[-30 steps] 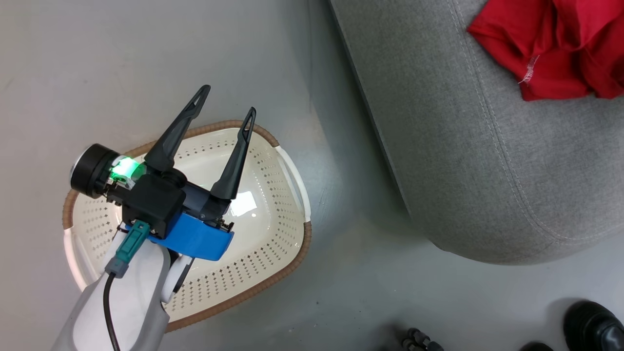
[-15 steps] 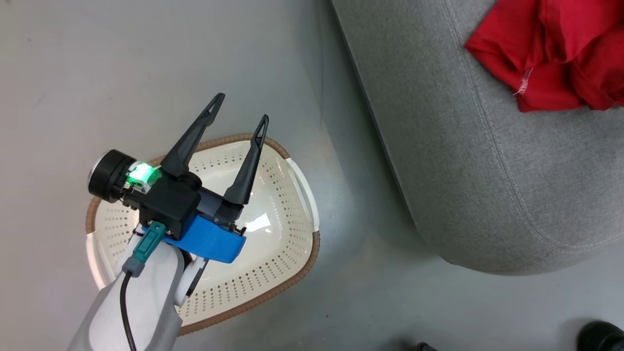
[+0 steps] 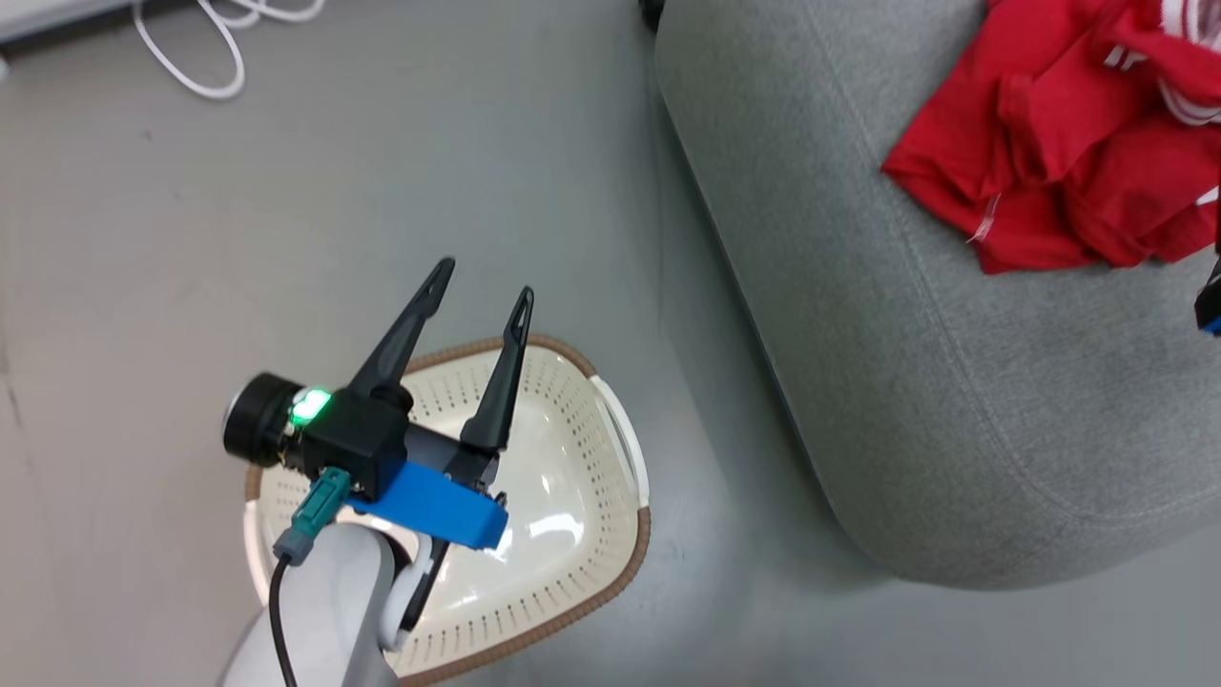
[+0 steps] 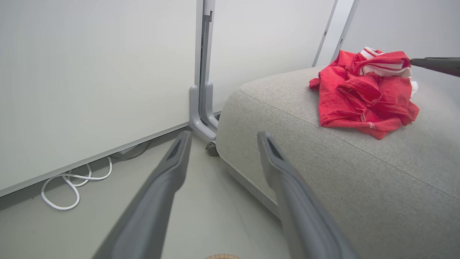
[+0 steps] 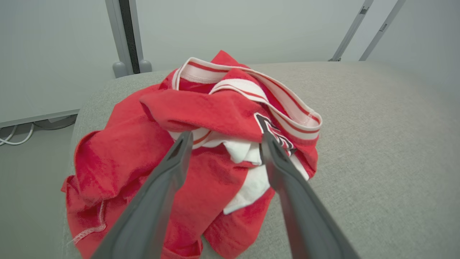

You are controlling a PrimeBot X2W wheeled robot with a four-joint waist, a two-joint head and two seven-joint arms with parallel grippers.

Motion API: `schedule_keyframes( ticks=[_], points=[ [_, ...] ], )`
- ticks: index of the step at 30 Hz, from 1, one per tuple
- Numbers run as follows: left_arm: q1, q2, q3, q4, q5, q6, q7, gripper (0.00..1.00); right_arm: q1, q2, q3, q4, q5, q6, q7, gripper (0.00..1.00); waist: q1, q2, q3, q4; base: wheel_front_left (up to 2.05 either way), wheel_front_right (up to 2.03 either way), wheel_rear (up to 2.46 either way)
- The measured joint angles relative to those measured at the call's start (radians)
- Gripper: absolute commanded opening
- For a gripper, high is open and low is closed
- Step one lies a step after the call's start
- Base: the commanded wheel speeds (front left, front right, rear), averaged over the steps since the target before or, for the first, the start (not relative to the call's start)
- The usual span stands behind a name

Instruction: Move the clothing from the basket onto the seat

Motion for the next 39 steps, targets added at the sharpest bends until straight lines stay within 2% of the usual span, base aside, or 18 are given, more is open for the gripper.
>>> schedule_keyframes(
  ticks=[11,19,26,39],
  points=[
    [0.125,-0.067,0.071,0.048,-0.024,-0.001,0.0,1.0,0.177,0.021,-0.007,-0.098,-0.027,0.0,0.0,1.0,-0.0001,0.0,-0.177,0.03,0.0,0.0,0.0],
    [0.214,-0.097,0.147,0.071,-0.039,-0.001,0.0,1.0,0.344,0.077,-0.045,-0.209,-0.063,0.0,-0.001,1.0,-0.0003,0.0,-0.317,0.063,0.0,0.0,0.0],
    [0.278,-0.109,0.212,0.077,-0.042,-0.002,0.0,1.0,0.495,0.158,-0.073,-0.328,-0.13,0.0,0.004,1.0,-0.0003,0.0,-0.402,0.11,0.0,0.0,0.0],
    [0.331,-0.114,0.298,0.122,-0.04,-0.003,0.0,1.0,0.714,0.31,-0.094,-0.611,-0.22,0.0,0.091,1.0,-0.0002,0.0,-0.489,0.227,0.0,0.0,0.0]
  ],
)
